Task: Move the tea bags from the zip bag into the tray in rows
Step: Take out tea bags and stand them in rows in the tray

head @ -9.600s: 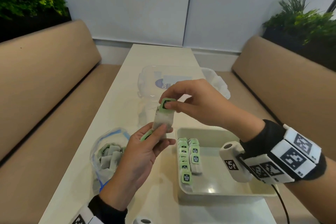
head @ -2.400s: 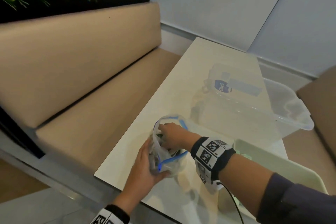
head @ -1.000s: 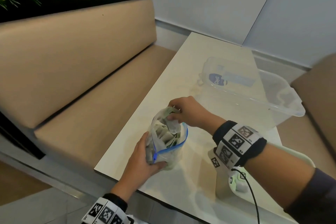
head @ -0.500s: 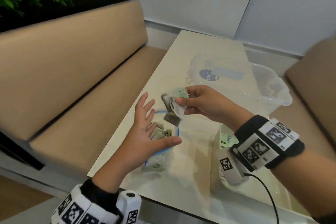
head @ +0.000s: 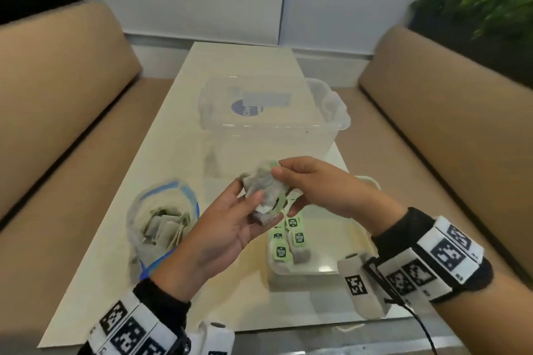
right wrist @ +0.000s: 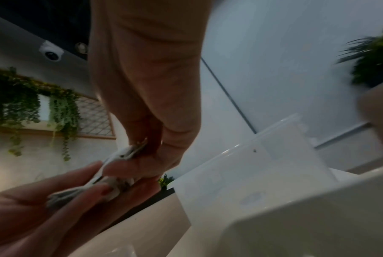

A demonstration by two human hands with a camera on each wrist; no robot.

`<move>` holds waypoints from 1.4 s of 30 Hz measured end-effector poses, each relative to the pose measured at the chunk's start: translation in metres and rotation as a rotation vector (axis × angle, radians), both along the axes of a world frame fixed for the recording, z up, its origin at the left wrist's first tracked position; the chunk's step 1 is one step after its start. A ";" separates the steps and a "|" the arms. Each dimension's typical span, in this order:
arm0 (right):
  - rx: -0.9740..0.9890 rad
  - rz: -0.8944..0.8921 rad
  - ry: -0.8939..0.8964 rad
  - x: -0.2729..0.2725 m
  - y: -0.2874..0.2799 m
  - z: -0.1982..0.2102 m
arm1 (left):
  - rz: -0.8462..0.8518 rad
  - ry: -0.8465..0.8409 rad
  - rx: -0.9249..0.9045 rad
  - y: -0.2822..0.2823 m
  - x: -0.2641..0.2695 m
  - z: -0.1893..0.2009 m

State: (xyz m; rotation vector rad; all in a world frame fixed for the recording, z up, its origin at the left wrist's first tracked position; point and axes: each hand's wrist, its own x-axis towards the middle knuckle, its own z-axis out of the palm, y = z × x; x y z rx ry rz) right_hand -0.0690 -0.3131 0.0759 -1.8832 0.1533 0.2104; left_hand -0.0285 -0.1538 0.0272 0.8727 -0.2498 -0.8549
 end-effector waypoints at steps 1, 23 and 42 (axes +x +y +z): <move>-0.024 -0.005 -0.006 -0.004 -0.005 -0.001 | -0.013 0.016 0.003 -0.004 -0.002 0.000; -0.803 0.118 -0.622 -0.013 -0.002 -0.001 | 0.052 0.220 0.016 -0.013 0.009 0.009; -0.847 0.030 -0.377 -0.018 0.006 0.013 | 0.033 0.307 0.051 -0.016 0.002 -0.003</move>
